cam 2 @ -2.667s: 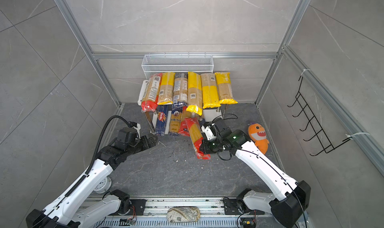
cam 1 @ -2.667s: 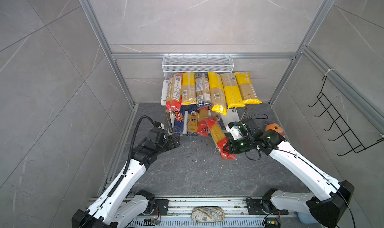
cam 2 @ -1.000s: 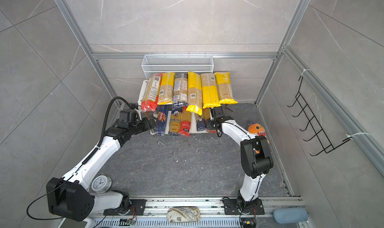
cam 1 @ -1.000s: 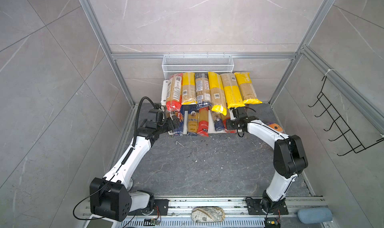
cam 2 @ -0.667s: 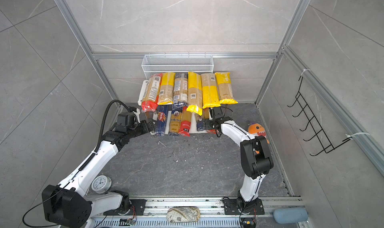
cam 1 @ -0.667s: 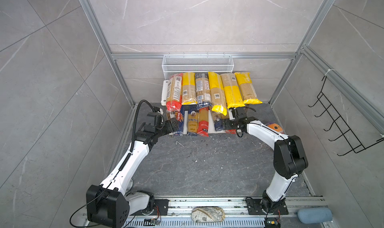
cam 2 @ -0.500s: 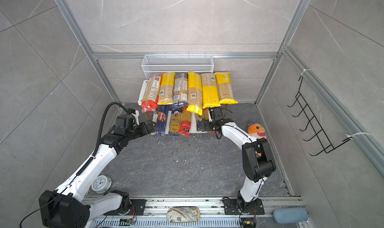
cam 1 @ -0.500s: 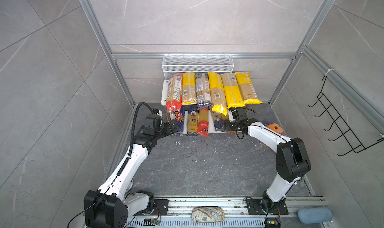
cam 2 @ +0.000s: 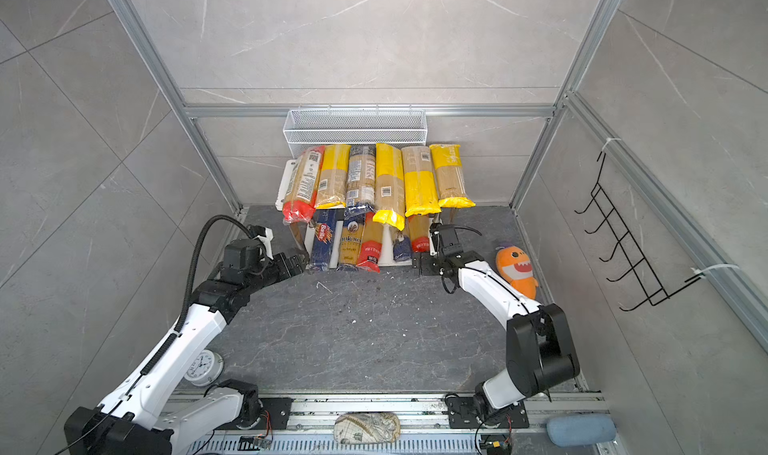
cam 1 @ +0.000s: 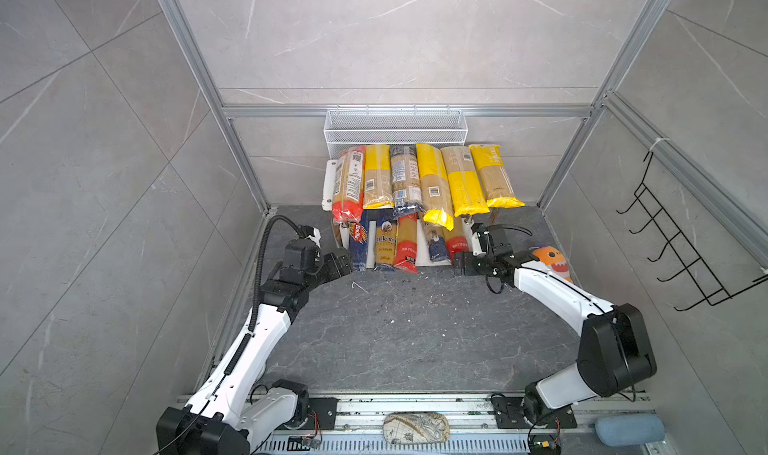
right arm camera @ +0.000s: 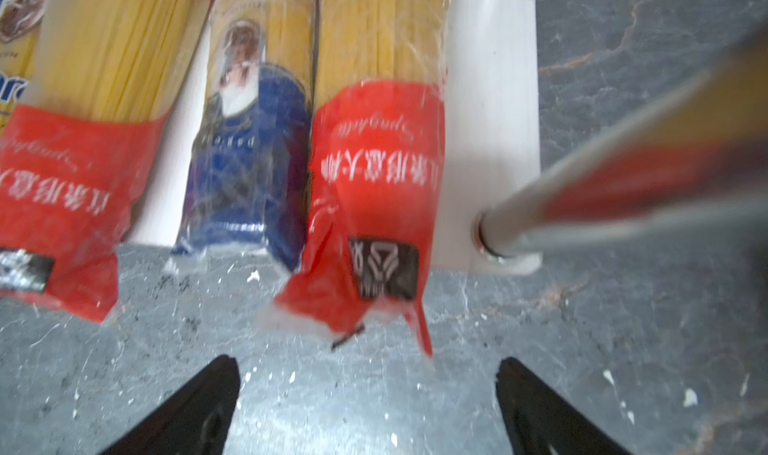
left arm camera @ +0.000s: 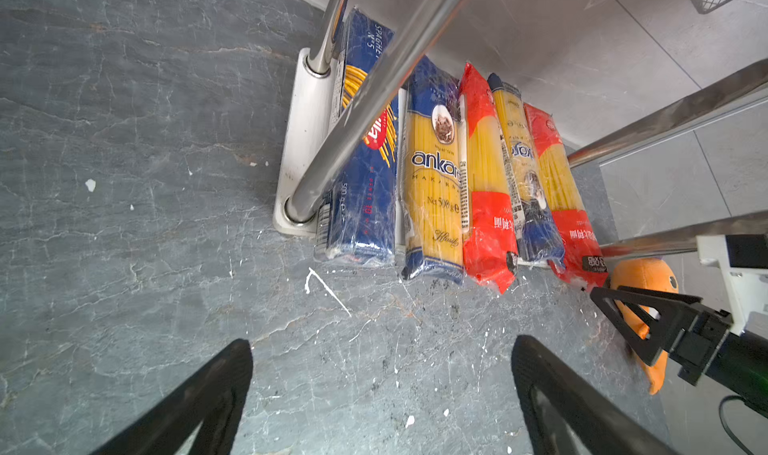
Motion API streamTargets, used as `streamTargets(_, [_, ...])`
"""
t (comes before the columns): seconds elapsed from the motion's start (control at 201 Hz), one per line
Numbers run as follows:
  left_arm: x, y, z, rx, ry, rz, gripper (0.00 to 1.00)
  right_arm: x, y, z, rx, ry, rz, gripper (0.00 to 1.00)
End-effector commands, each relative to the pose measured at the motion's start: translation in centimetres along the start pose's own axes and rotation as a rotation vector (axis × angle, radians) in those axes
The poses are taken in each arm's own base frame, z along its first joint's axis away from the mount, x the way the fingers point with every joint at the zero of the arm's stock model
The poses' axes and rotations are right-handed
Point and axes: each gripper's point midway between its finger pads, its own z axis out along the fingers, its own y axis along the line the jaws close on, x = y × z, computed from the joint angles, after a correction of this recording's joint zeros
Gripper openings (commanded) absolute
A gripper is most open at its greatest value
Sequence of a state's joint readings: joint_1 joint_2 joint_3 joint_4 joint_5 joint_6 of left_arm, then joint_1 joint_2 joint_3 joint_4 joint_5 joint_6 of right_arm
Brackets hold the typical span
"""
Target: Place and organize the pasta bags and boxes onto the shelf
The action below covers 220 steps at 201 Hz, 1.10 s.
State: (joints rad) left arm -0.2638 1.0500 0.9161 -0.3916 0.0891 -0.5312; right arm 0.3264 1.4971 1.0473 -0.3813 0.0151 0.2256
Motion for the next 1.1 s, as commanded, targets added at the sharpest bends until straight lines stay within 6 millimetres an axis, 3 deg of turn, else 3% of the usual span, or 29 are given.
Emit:
streamTargets(0.0, [0.6, 0.4, -0.8, -0.002, 0.002, -0.015, 1.0, 2.6, 0.6, -1.6, -0.02, 0.05, 0.029, 1.0])
streamTargets(0.134, [1.5, 1.4, -1.3, -0.038, 0.003, -0.005, 1.0, 4.8, 1.0, -3.3, -0.035, 0.07, 0.039, 1.0])
streamTargets(0.239, [1.9, 2.2, -1.9, -0.067, -0.008, 0.002, 1.0, 6.0, 0.2, -4.7, -0.013, 0.063, 0.058, 1.0])
streamTargets(0.418, [2.3, 3.2, -2.7, -0.109, -0.024, 0.018, 1.0, 6.3, -1.7, -7.0, 0.071, -0.002, 0.114, 1.0])
streamTargets(0.622, [2.3, 4.9, -2.9, -0.196, -0.046, 0.058, 1.0, 5.5, -6.3, -9.2, 0.32, -0.099, 0.176, 1.0])
streamTargets(0.826, [0.4, 6.6, -3.3, -0.312, -0.129, 0.15, 1.0, 4.1, -11.0, -11.5, 0.524, -0.234, 0.257, 1.0])
streamTargets(1.09, [-1.8, 9.8, -2.6, -0.448, -0.199, 0.214, 1.0, 2.5, -16.3, -10.4, 0.502, -0.341, 0.379, 1.0])
